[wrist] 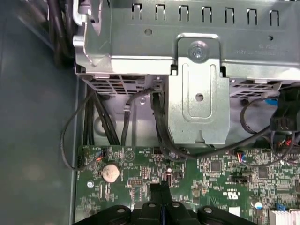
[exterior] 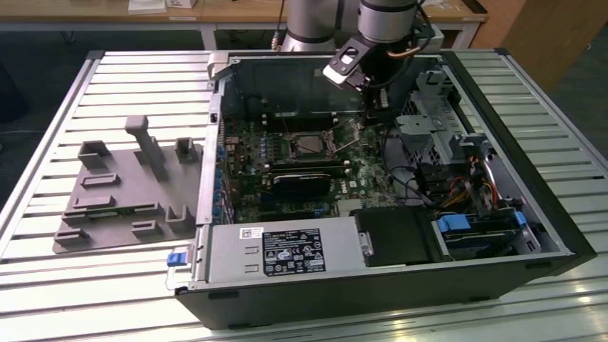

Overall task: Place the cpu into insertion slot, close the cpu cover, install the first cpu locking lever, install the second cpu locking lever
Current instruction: 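Close the cpu cover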

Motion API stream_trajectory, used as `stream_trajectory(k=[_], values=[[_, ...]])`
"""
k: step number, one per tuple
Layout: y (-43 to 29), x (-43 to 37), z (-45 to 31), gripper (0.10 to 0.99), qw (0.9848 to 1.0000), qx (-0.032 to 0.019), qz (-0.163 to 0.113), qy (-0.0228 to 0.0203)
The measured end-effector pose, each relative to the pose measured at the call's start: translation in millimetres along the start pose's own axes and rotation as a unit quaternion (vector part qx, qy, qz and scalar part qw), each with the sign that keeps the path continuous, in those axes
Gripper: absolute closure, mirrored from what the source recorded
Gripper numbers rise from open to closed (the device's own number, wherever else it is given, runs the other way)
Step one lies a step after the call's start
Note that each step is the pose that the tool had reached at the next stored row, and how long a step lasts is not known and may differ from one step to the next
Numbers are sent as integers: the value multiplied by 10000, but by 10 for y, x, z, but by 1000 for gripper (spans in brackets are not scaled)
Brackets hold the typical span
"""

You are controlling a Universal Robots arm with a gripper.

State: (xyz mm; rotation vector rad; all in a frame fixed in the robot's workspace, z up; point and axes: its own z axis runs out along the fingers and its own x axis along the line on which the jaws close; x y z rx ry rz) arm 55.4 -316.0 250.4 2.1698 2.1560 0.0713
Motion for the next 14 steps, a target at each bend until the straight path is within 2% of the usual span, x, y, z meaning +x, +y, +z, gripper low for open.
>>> stream_trajectory(k=[9,14], values=[[25,3,121,984,10000,40,-1,-1],[24,3,131,984,10000,45,-1,-2]])
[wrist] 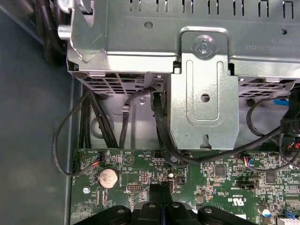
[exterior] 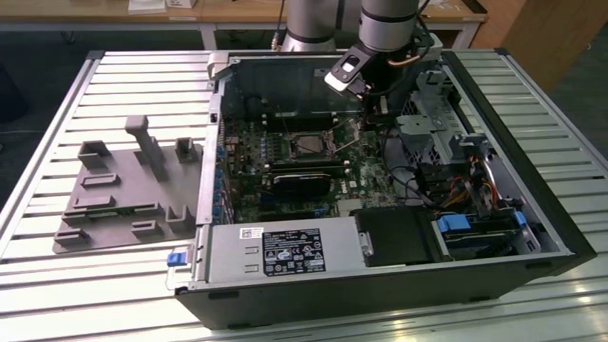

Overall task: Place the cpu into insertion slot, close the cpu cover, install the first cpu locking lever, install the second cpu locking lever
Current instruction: 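Close the cpu cover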

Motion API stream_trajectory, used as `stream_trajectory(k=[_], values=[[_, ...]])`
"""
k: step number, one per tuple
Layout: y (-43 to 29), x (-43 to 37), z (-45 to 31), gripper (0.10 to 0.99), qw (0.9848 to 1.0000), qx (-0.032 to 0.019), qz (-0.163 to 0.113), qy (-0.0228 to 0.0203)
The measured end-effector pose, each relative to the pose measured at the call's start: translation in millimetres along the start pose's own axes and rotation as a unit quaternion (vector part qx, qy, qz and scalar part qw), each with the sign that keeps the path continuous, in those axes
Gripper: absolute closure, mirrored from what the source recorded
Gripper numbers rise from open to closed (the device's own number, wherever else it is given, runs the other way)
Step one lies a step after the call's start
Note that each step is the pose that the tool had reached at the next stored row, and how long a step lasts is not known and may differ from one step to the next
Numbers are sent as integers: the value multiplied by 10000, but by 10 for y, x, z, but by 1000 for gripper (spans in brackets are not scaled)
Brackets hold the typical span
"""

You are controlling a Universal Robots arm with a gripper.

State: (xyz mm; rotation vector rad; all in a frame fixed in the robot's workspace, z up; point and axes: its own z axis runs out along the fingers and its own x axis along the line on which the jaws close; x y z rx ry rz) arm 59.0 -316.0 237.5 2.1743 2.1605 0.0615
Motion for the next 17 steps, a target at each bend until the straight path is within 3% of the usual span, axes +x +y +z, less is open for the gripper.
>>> stream_trajectory(k=[2,4,9,13,17], values=[[0,0,1,984,10000,0,0,0],[2,0,2,984,10000,47,-2,1],[19,1,6,984,9992,388,-10,-1],[33,0,8,984,9978,670,-17,-3],[33,0,8,984,9976,691,-18,-4]])
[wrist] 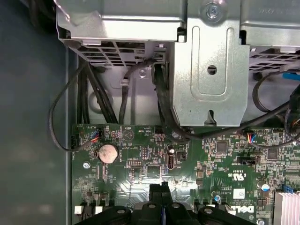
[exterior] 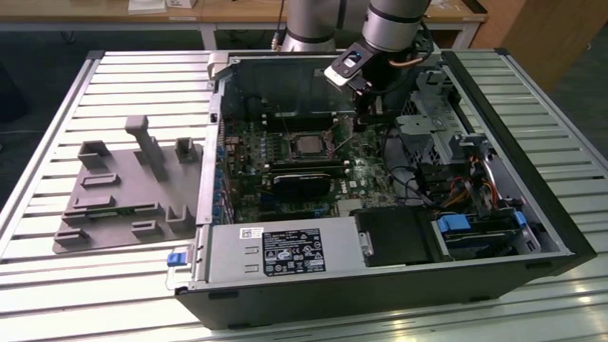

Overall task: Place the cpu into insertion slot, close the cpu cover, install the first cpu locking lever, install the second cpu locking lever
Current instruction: 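Close the cpu cover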

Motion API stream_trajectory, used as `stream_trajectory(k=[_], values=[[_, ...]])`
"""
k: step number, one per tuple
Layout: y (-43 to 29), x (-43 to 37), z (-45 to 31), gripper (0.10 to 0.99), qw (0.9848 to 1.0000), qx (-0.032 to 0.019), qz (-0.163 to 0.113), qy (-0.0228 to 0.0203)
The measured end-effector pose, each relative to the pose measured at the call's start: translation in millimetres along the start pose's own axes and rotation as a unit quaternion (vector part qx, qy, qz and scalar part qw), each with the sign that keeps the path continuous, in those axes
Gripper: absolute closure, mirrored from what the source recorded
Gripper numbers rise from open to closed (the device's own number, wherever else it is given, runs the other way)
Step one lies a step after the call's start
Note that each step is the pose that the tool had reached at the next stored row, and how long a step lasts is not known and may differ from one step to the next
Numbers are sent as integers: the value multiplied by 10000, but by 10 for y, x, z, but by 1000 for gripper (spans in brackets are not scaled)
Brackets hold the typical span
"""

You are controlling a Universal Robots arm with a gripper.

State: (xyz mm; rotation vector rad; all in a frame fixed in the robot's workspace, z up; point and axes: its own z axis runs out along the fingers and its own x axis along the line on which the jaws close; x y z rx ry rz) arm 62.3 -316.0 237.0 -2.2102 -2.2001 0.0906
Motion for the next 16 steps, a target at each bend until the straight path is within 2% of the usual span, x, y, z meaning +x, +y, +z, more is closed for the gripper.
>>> stream_trajectory(k=[4,16], values=[[-42,0,3,984,10000,-7,0,1],[-411,-2,23,984,9999,-123,3,1]])
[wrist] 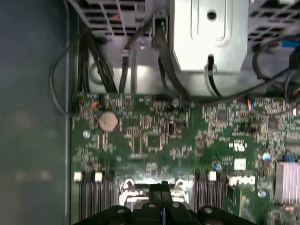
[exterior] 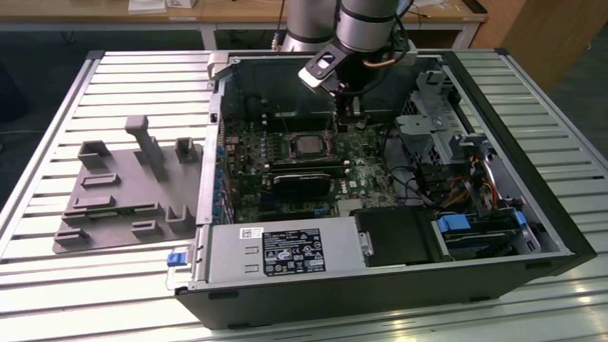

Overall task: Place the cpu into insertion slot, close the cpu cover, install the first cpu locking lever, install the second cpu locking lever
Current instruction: 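Close the cpu cover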

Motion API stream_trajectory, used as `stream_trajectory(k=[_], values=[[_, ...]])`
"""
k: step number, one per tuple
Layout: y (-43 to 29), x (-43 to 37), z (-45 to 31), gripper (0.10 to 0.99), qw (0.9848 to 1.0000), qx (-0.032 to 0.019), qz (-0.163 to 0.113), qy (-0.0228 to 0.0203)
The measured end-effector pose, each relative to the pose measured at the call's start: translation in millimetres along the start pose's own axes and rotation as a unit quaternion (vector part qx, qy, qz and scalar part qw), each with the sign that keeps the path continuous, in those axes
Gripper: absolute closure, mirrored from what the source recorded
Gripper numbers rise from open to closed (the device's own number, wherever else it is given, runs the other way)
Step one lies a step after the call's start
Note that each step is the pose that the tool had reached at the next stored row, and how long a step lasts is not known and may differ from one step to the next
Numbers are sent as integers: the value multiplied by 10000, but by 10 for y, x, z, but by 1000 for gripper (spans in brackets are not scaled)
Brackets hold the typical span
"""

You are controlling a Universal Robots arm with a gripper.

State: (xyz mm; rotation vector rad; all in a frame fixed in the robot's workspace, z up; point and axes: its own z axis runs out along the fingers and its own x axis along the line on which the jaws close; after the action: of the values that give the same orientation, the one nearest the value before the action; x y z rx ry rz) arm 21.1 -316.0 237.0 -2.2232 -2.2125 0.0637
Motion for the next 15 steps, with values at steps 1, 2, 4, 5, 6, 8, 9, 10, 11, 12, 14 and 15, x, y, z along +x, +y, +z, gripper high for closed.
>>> stream_trajectory(k=[1,2,4,5,6,8,9,10,11,12,14,15], values=[[-27,0,1,984,10000,-9,0,0],[-50,0,2,984,10000,-18,1,0],[-88,0,3,984,10000,-32,1,1],[-101,-1,4,984,10000,-37,2,1],[-110,0,4,984,10000,-41,1,0],[-127,0,4,984,10000,-48,2,1],[-137,0,5,984,10000,-52,1,1],[-151,0,5,984,10000,-57,1,0],[-169,0,6,984,10000,-67,1,1],[-191,0,8,984,10000,-83,2,1],[-228,0,18,984,9999,-129,1,1],[-245,-1,24,984,9999,-156,0,2]])
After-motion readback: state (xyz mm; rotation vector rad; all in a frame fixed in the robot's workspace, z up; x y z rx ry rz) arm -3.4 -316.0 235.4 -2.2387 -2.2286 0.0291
